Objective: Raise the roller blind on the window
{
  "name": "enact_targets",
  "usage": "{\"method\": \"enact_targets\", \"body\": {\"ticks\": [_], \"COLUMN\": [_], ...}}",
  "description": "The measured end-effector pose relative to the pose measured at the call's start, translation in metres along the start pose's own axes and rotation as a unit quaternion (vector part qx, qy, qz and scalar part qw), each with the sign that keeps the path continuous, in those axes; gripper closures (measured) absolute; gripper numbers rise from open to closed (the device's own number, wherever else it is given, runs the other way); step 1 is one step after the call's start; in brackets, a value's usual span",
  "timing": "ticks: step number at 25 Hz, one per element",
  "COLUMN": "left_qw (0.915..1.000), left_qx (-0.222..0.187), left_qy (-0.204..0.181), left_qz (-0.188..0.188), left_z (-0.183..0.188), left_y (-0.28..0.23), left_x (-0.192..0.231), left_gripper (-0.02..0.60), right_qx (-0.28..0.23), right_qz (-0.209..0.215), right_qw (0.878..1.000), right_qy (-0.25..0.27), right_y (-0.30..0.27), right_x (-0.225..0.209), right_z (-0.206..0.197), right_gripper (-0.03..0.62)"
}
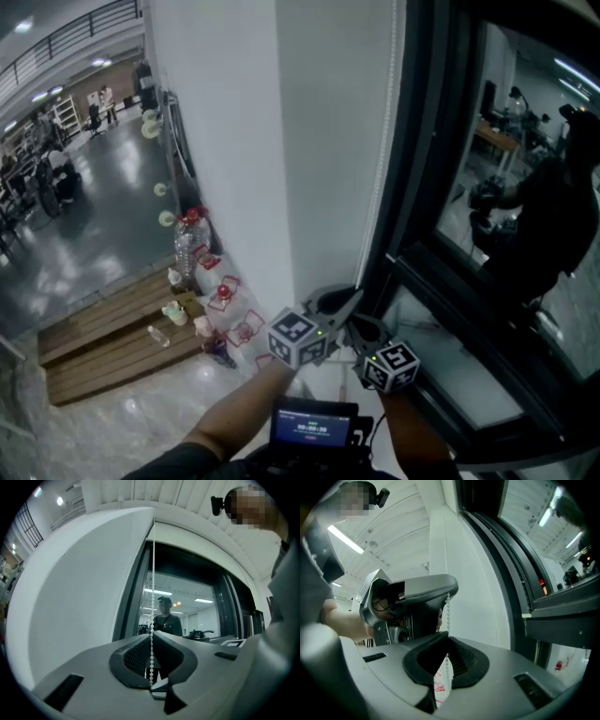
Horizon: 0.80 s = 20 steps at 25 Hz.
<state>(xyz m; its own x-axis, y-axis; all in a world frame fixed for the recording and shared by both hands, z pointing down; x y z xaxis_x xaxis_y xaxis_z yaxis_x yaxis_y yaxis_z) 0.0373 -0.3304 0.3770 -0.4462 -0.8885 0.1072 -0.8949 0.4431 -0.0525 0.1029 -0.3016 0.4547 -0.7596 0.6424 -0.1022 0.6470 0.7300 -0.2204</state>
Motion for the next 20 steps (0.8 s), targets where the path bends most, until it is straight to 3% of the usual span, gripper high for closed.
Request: {"method": "enact_targets", "body": {"ticks": [20], "left_qw": [0.9994], "left_qx": [0.034], "left_qy": [-0.007], "left_qz": [0.001], "left_z": [-0.041], "left_y": [-0.005], "left_x": [0.003], "left_gripper": [0.571], "right_qx": [0.062], "right_qz": [-0.009], "right_qw": [0.998], "right_qy": [-0.013], "right_y": [-0.004], "right_x": [-0.008], "right_z": [-0.039], "right_gripper": [0.589]}}
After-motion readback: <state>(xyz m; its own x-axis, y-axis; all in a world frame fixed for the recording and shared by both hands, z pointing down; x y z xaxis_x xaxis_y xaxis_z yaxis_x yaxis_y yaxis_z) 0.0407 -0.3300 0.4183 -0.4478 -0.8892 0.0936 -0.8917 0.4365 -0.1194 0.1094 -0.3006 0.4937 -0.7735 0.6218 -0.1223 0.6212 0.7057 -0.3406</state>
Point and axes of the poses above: the fingertips, and each gripper's own axes: y backward along the fingers, x to its left, z out of its top, the point moved 6 cm from there along y, backward along the fingers, and after that the axes turned 11 degrees about x, right-handed, at the moved point
